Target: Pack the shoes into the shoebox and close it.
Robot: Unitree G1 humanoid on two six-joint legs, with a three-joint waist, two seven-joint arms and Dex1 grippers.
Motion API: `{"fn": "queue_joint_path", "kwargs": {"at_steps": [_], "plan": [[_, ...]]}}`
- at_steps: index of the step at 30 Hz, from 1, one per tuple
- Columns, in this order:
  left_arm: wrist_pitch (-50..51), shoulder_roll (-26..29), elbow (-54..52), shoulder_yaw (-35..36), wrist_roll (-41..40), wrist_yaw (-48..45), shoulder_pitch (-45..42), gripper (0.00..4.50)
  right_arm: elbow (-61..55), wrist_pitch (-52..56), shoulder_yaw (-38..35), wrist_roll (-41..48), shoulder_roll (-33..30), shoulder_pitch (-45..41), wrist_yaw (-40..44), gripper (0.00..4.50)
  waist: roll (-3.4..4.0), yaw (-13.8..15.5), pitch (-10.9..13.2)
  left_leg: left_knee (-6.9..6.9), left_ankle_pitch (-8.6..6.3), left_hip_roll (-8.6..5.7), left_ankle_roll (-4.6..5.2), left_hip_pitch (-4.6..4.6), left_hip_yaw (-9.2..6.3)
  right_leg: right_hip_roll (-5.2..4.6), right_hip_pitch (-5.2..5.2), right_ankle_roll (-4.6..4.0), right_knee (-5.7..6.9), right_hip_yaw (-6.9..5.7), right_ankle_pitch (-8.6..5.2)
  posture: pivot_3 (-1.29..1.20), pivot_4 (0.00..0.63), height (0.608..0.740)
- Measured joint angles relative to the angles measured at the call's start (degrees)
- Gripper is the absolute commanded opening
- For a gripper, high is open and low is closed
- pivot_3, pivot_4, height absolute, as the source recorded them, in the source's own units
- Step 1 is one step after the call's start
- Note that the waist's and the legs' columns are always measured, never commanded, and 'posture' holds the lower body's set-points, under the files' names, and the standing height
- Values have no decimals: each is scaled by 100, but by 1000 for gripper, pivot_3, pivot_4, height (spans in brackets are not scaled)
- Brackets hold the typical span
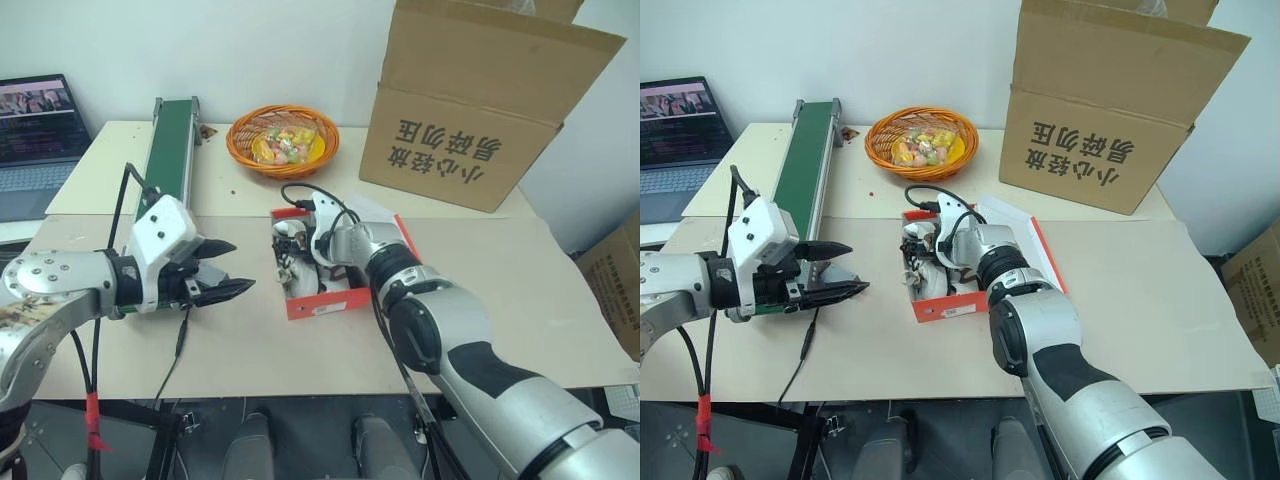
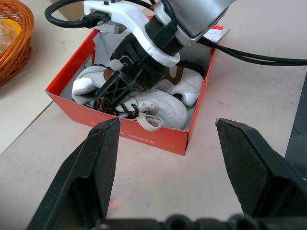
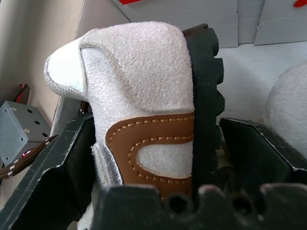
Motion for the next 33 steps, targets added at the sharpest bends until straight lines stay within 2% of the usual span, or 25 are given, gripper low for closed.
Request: {"fn": "queue_joint_path", "kwargs": {"at_steps": [10, 23, 27, 30, 33], "plan": [[-115, -32, 89, -202, 62, -4, -190, 3391, 111, 215, -257, 182, -437, -628, 113, 4461, -1, -3, 2, -1, 0, 0, 0, -6, 0, 0, -7, -1, 0, 0, 0, 0, 150, 721], [-187, -80, 248, -392, 141, -6, -385, 3391, -40, 308, -579, 435, -543, -581, -41, 4461, -1, 1, 3, -1, 0, 0, 0, -10, 1, 0, -8, -1, 0, 0, 0, 0, 150, 721], [-187, -81, 246, -395, 155, -2, -410, 3391, -592, 592, -822, 783, -828, -342, -15, 4461, -2, 52, 4, -1, 0, -2, 0, -15, 0, -1, -7, 1, -2, 0, -1, 0, 150, 721], [-187, -109, 250, -394, 179, 37, -414, 3391, -1819, 940, -916, 1044, -1111, 125, -1, 3700, -2, 96, 4, -1, 0, -1, 0, -18, 0, 0, -10, 1, -2, 0, -2, 0, 150, 721], [-185, -287, 266, -409, 195, 193, -465, 3391, -4138, 1450, -988, 1360, -1341, 1270, -107, 2614, -2, 178, 4, -2, 0, -2, 0, -21, 0, -1, -11, 5, 0, 0, -7, 0, 150, 721]]}}
